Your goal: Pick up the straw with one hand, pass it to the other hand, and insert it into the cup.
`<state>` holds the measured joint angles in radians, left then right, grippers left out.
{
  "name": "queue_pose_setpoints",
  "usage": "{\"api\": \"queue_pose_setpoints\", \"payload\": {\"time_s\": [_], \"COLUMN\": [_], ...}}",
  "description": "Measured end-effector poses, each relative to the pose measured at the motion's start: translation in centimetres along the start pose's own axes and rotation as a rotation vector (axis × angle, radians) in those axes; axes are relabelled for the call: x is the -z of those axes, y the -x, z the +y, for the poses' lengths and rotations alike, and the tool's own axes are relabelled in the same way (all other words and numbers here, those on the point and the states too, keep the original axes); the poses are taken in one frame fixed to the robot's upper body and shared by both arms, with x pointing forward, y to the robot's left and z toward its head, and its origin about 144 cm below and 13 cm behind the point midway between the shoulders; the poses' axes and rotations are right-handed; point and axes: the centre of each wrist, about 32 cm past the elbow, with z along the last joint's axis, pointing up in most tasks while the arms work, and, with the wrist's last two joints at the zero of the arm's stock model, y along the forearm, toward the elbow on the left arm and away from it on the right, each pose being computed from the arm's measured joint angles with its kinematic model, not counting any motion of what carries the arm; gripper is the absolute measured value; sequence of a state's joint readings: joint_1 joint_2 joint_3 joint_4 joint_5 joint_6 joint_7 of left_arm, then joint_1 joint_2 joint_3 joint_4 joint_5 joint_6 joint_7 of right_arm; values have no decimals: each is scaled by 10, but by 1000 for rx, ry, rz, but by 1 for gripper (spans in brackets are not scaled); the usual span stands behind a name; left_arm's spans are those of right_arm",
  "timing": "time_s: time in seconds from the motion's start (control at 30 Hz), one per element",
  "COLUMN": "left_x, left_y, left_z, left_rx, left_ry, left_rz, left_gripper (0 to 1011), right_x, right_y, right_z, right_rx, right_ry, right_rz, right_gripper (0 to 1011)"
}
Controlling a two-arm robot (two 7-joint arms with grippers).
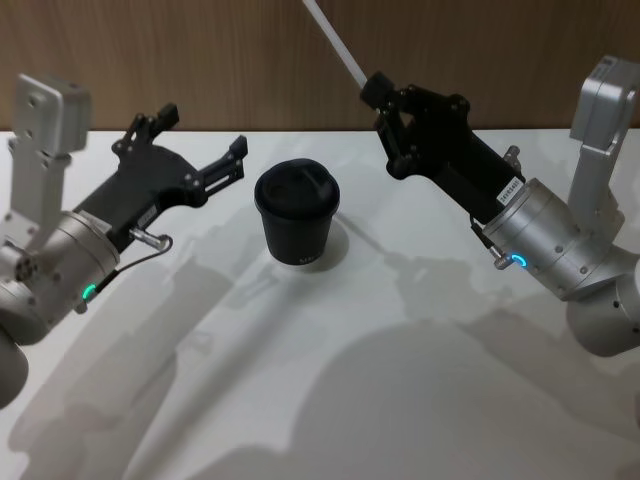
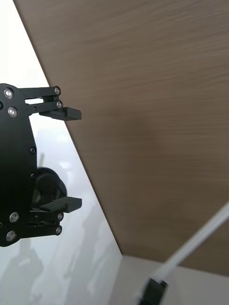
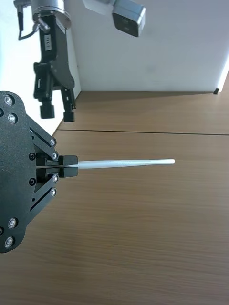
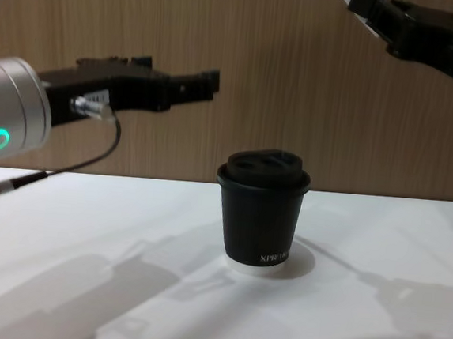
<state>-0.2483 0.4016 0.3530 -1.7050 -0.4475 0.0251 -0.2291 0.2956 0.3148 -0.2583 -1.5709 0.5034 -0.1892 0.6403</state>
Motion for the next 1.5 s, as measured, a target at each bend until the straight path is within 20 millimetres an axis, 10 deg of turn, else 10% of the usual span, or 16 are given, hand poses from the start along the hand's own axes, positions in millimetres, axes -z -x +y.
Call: {"api": "queue_pose_setpoints", "payload": {"time_s": [1.5], "left_x": [-38], "left_y": [-24], "left_z": [-55], "left_rx": [469], "left_ry": [289], "left_rz": [597], "left_gripper": [1003], "right_x": [0], "right_y": [0], "right_z": [1], "right_rx": [-1], "right_ry": [-2], "right_rz": [4], "right_gripper": [24]}}
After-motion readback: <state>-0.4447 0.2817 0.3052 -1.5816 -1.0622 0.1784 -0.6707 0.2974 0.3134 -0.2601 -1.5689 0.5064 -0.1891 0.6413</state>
